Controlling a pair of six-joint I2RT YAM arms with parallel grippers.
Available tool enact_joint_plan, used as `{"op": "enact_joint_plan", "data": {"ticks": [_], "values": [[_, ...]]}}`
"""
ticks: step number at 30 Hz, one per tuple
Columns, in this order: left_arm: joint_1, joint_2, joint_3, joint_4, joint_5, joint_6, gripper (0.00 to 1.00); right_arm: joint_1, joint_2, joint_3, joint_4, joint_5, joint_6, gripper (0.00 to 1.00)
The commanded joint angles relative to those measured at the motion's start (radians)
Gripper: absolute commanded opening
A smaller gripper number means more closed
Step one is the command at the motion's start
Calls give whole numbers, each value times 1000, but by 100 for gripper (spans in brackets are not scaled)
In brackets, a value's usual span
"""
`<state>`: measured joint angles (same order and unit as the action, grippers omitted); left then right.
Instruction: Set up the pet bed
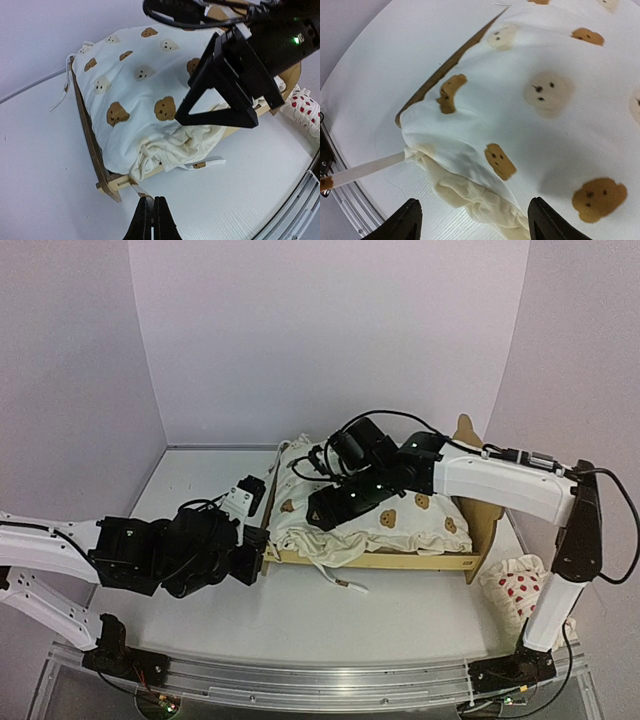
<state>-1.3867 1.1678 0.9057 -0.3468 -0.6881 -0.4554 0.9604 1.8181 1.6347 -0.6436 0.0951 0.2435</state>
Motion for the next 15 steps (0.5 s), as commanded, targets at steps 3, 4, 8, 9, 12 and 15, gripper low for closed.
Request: {"op": "enact_joint_plan", "data": {"ticks": [3,4,8,9,12,15], "values": [[-4,27,203,37,-58,167,0,4,-102,-166,-43,121,110,47],[-5,34,226,34,-59,184,0,4,-108,-191,-44,115,124,37],[-4,51,275,25,-66,216,0,14,-126,-270,-41,81,189,13],[-4,53,275,27,-69,219,0,19,-125,-284,-41,75,199,11],[-3,68,266,34,-81,219,0,32,-114,-315,-42,75,219,5],[-2,88,266,28,-105,217,0,43,-110,-331,-40,68,216,6]]}}
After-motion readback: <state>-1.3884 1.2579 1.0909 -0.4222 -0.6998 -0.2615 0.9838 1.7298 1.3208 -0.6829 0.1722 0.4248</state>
